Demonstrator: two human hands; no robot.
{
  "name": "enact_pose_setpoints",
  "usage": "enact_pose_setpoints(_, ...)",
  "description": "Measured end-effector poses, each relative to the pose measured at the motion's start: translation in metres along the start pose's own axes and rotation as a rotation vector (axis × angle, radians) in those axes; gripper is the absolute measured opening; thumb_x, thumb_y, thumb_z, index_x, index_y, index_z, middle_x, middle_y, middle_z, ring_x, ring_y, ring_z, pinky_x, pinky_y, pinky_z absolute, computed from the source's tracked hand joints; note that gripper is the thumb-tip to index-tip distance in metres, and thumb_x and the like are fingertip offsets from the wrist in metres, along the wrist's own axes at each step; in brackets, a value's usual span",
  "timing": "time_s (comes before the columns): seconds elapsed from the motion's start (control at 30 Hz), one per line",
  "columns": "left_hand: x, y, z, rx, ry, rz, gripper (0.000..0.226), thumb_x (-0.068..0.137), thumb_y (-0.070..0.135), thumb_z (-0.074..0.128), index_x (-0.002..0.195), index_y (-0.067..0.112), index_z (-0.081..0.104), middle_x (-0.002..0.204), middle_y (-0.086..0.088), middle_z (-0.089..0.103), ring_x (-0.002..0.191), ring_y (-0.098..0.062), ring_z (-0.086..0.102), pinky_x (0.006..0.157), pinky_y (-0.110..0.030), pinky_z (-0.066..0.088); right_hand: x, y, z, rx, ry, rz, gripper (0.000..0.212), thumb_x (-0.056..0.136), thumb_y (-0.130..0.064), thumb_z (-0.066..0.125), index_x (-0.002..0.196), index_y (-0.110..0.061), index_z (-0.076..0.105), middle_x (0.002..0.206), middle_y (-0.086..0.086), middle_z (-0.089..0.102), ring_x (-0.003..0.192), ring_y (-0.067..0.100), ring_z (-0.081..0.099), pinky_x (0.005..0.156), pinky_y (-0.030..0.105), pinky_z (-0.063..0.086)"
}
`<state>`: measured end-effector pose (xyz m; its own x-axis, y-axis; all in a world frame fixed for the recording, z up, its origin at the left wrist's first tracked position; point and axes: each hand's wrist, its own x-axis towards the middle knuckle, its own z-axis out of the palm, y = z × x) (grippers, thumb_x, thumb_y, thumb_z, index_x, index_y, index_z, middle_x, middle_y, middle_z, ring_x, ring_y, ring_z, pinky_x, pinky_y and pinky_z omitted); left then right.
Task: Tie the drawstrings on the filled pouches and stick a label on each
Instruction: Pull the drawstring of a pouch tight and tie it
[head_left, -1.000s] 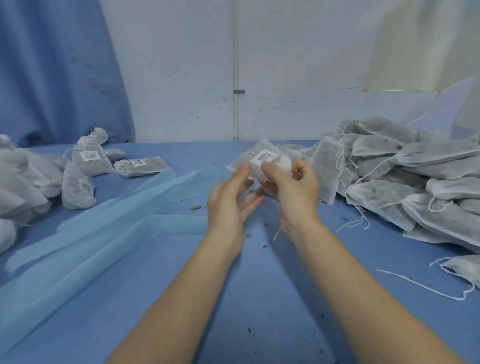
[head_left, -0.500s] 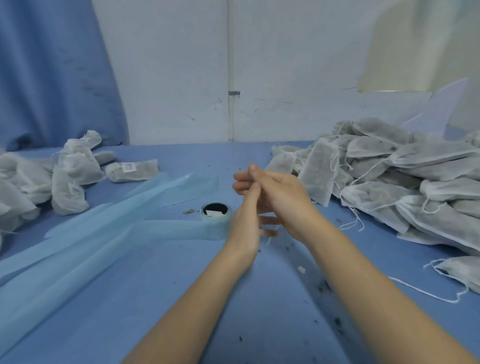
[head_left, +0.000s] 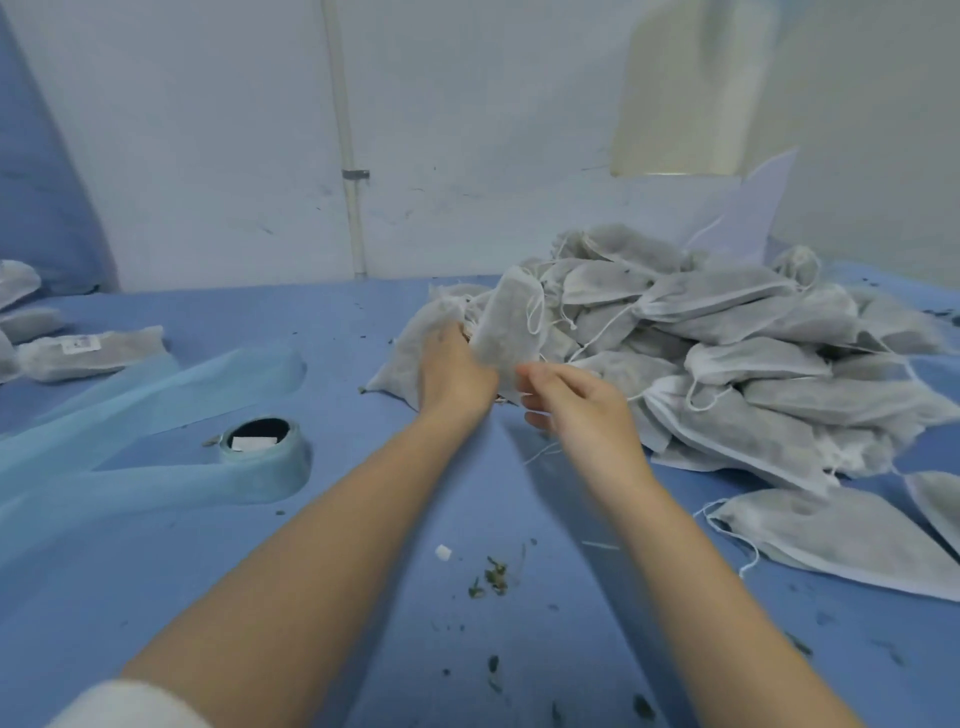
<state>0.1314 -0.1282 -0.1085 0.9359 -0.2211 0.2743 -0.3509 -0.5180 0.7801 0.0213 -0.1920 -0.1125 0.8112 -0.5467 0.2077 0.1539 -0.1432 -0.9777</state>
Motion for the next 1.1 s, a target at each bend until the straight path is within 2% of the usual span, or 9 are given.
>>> enact_pose_setpoints(0.13, 0.012, 0.000, 0.013, 0.059, -0.034, -0.058, 0.062, 0.076, 0.025, 0.066, 0.131, 0.009, 0.043, 0.123, -0.012, 0.057, 0.116, -0.032, 0.051, 0.098, -0.044, 0.041, 0.007, 0.001, -0.003, -0.009, 0.032, 0.008, 0.023, 0.093, -0.018, 0.056, 0.077, -0.028, 0.070, 0.074, -0.012, 0.068, 0.072, 0.007, 0.062, 0.087, 0.037, 0.054)
enact_pose_setpoints(0.23, 0.012, 0.001, 0.016, 0.087, -0.022, -0.067, 0.047, 0.078, 0.026, 0.059, 0.120, 0.008, 0.052, 0.116, -0.014, 0.061, 0.114, -0.034, 0.051, 0.099, -0.045, 0.040, 0.006, 0.002, -0.002, -0.070, 0.002, -0.012, 0.024, 0.092, -0.019, 0.056, 0.075, -0.030, 0.068, 0.072, -0.015, 0.066, 0.078, 0.010, 0.063, 0.094, 0.043, 0.051)
enact_pose_setpoints(0.37, 0.006, 0.001, 0.008, 0.104, -0.078, -0.012, 0.016, 0.075, 0.031, 0.062, 0.078, 0.018, 0.053, 0.093, -0.006, 0.065, 0.100, -0.028, 0.057, 0.080, -0.034, 0.044, 0.006, 0.001, -0.002, -0.173, 0.025, -0.061, 0.018, 0.093, -0.019, 0.056, 0.082, -0.032, 0.064, 0.087, -0.011, 0.067, 0.095, 0.015, 0.064, 0.095, 0.041, 0.049)
enact_pose_setpoints(0.47, -0.007, -0.004, -0.005, 0.037, -0.105, 0.051, 0.027, 0.071, 0.039, 0.070, 0.082, 0.020, 0.054, 0.083, 0.002, 0.057, 0.085, -0.019, 0.055, 0.077, -0.034, 0.045, 0.004, 0.001, -0.004, -0.258, 0.075, -0.118, 0.016, 0.092, -0.017, 0.057, 0.104, -0.023, 0.065, 0.099, -0.006, 0.067, 0.086, 0.008, 0.060, 0.092, 0.033, 0.049)
enact_pose_setpoints(0.57, -0.027, -0.012, -0.025, -0.139, -0.166, 0.062, 0.026, 0.072, 0.018, 0.069, 0.096, 0.019, 0.058, 0.087, 0.010, 0.056, 0.077, -0.004, 0.051, 0.065, -0.020, 0.042, 0.003, 0.001, -0.007, -0.346, 0.165, -0.184, 0.029, 0.092, -0.018, 0.059, 0.121, -0.016, 0.059, 0.114, 0.000, 0.063, 0.092, 0.011, 0.057, 0.093, 0.032, 0.045)
enact_pose_setpoints(0.73, -0.065, -0.021, -0.067, -0.267, -0.348, 0.046, 0.037, 0.062, 0.015, 0.072, 0.094, 0.025, 0.056, 0.106, 0.004, 0.064, 0.101, -0.016, 0.059, 0.088, -0.035, 0.048, -0.003, -0.002, -0.013, -0.317, 0.131, -0.168, 0.047, 0.090, -0.035, 0.062, 0.135, -0.027, 0.049, 0.130, -0.007, 0.049, 0.114, 0.009, 0.050, 0.099, 0.025, 0.039)
enact_pose_setpoints(0.87, -0.079, -0.028, -0.093, -0.244, -0.372, 0.019, 0.040, 0.064, 0.010, 0.072, 0.099, 0.022, 0.058, 0.106, 0.002, 0.066, 0.104, -0.021, 0.059, 0.092, -0.040, 0.046, -0.011, -0.007, -0.010, 0.017, -0.141, -0.057, 0.027, 0.089, -0.028, 0.066, 0.115, -0.025, 0.064, 0.108, -0.002, 0.071, 0.102, 0.014, 0.066, 0.091, 0.033, 0.054)
enact_pose_setpoints(0.97, -0.083, -0.031, -0.101, -0.075, -0.354, 0.029, 0.044, 0.067, 0.015, 0.069, 0.106, 0.021, 0.053, 0.104, -0.001, 0.063, 0.097, -0.022, 0.059, 0.082, -0.039, 0.049, -0.018, -0.008, -0.005, 0.063, -0.256, -0.111, 0.016, 0.087, -0.016, 0.068, 0.102, -0.015, 0.072, 0.090, 0.001, 0.076, 0.085, 0.014, 0.072, 0.072, 0.024, 0.058)
enact_pose_setpoints(1.1, -0.089, -0.030, -0.093, 0.029, -0.295, 0.163, 0.080, 0.057, 0.033, 0.072, 0.128, 0.035, 0.035, 0.109, 0.011, 0.058, 0.100, -0.015, 0.055, 0.078, -0.025, 0.049, -0.023, -0.008, 0.004, 0.133, -0.324, -0.086, 0.014, 0.082, -0.003, 0.069, 0.094, -0.009, 0.073, 0.083, 0.005, 0.076, 0.073, 0.013, 0.072, 0.063, 0.020, 0.055)
